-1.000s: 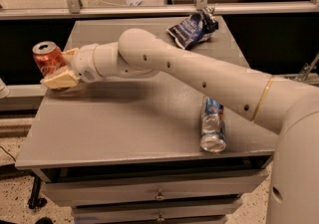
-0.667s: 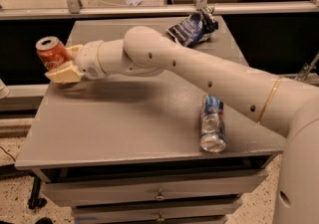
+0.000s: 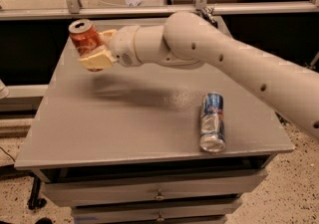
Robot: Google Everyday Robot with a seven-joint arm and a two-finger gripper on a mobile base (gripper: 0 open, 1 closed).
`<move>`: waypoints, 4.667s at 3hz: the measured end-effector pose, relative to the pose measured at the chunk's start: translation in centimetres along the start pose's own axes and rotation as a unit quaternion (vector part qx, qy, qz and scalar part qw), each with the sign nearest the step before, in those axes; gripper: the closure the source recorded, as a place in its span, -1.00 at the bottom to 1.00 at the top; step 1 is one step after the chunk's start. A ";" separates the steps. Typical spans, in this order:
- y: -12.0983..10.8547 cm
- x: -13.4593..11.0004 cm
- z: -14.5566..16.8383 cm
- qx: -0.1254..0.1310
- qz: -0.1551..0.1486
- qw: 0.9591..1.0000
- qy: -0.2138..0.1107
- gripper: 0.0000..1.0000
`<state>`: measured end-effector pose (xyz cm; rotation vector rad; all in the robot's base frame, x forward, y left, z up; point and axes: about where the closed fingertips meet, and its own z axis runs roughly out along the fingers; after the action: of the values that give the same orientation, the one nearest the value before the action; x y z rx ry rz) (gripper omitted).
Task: Move coke can near blue chip bag
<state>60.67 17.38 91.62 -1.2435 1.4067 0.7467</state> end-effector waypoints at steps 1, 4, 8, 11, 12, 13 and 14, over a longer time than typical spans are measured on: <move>-1.0 0.5 -1.8 0.017 0.003 1.000 0.003 1.00; -3.4 -2.3 -10.5 0.100 -0.029 0.991 0.082 1.00; -4.6 -7.4 -28.3 0.234 -0.061 0.954 0.178 1.00; -9.0 -0.5 -28.1 0.273 -0.006 0.956 0.110 1.00; -11.4 4.1 -28.7 0.293 0.017 0.951 0.103 1.00; -13.5 7.5 -29.0 0.304 0.034 0.947 0.099 1.00; -15.1 9.9 -28.5 0.311 0.053 0.945 0.083 1.00</move>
Offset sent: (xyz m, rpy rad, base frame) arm 0.0050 -0.0209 0.0012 0.0001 -0.0016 -0.0346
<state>67.48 -15.65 91.81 -0.7469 1.6855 0.2253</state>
